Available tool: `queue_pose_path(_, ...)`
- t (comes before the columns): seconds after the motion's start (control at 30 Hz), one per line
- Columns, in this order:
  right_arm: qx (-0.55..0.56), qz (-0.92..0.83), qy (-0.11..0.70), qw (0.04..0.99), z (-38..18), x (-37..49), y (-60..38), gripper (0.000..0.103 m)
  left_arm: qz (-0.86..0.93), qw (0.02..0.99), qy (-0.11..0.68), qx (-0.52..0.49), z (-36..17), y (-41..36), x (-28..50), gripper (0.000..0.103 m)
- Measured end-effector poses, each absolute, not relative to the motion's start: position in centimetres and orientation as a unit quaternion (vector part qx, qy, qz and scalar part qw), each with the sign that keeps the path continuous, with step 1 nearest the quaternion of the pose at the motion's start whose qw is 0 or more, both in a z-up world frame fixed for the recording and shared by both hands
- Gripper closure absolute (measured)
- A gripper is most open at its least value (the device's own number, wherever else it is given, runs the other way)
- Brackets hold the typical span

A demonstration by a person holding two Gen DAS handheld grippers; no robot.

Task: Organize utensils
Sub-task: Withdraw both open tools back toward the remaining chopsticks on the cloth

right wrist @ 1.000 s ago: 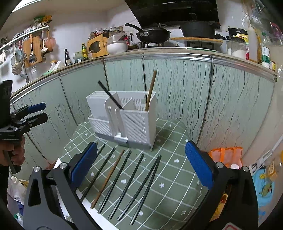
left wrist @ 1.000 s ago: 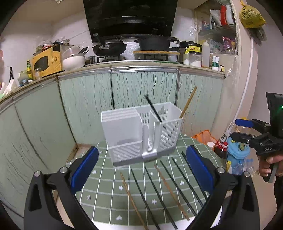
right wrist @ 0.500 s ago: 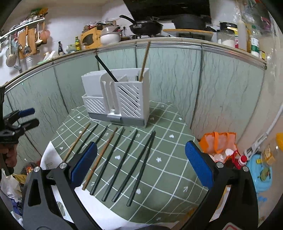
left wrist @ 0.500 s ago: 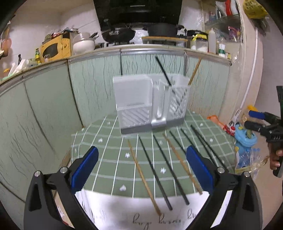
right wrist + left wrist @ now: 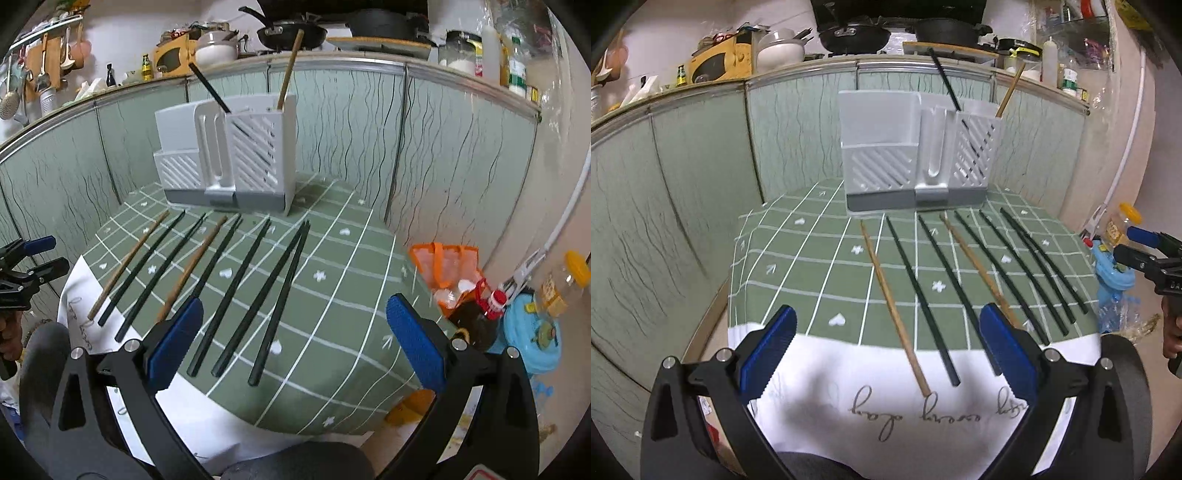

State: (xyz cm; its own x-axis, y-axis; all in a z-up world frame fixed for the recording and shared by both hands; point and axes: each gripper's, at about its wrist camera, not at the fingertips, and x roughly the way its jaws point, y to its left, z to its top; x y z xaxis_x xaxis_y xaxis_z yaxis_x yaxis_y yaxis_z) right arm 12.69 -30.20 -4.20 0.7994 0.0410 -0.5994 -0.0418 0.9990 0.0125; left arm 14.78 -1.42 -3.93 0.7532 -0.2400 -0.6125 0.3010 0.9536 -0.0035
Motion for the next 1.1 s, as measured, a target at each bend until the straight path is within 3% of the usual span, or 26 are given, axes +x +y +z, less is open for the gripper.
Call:
queue_pose_path(0.33, -0.004, -0.004, 0.339, 0.941, -8.7, 12.8, -29.6, 0.008, -0.104, 0.942, 0.317, 0.037, -7.0, -0.9, 13.8, 0.005)
queue_pose_path(0.7, -0.009, -0.030, 0.343, 0.939, -10.1, 12.8, -29.4, 0.010, -0.078, 0.944, 0.316, 0.055, -8.9, -1.2, 13.5, 0.005)
queue_pose_path(0.93, -0.012, -0.047, 0.360, 0.932, -10.7, 13.1, -29.2, 0.019, -0.058, 0.943, 0.319, 0.074, -9.3, -2.2, 13.5, 0.006)
queue_pose_path(1.1, -0.013, -0.045, 0.364, 0.930, -11.0, 13.1, -29.0, 0.032, -0.052, 0.942, 0.324, 0.066, -9.7, -2.4, 13.7, 0.006)
